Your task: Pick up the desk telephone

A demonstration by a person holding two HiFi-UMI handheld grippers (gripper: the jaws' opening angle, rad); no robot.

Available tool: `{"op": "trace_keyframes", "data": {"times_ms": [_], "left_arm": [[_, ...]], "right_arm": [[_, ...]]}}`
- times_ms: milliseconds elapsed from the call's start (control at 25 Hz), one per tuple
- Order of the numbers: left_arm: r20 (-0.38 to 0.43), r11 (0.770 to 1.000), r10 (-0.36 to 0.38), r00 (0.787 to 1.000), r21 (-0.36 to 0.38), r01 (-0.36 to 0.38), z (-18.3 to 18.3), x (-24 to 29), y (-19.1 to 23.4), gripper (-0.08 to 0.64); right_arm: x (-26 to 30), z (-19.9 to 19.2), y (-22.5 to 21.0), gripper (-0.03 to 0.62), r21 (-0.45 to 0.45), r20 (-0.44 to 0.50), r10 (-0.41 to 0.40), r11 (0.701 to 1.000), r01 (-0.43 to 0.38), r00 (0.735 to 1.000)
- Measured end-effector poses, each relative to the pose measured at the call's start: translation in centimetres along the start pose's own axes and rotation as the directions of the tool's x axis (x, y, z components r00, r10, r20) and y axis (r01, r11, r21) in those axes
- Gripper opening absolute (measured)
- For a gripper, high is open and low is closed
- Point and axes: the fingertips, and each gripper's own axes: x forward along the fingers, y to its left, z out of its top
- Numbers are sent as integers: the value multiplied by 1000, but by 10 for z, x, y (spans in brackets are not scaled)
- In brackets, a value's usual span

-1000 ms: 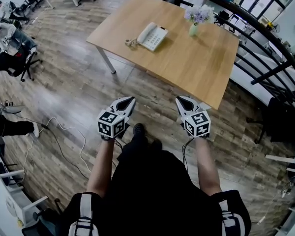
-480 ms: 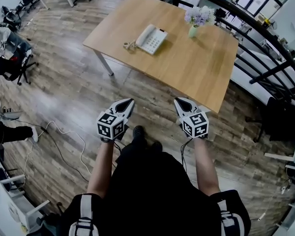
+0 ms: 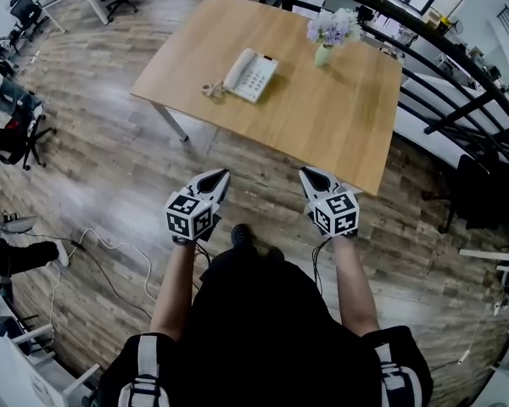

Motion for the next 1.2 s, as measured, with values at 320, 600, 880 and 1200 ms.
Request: {"op": "trace_keyframes", "data": {"times_ms": [320,600,880,1200], "left_arm": [[-12,999,-30,999,12,30,7,7,30,21],[-15,999,-46,999,2,46,15,3,61,21],[-18,998,-61,998,14,61,11,-7,85,21],[-17,998,-56,998,6,56,10,-14,98,21]], "right_arm": [[24,5,2,26,16,-8,-30,999,30,1000],[50,13,13,26,17,-22,-44,999,45,999],[66,10,31,26,20,-36,-63,998,63,997],[78,12,42,26,5,-50,-53,999,53,997]]}}
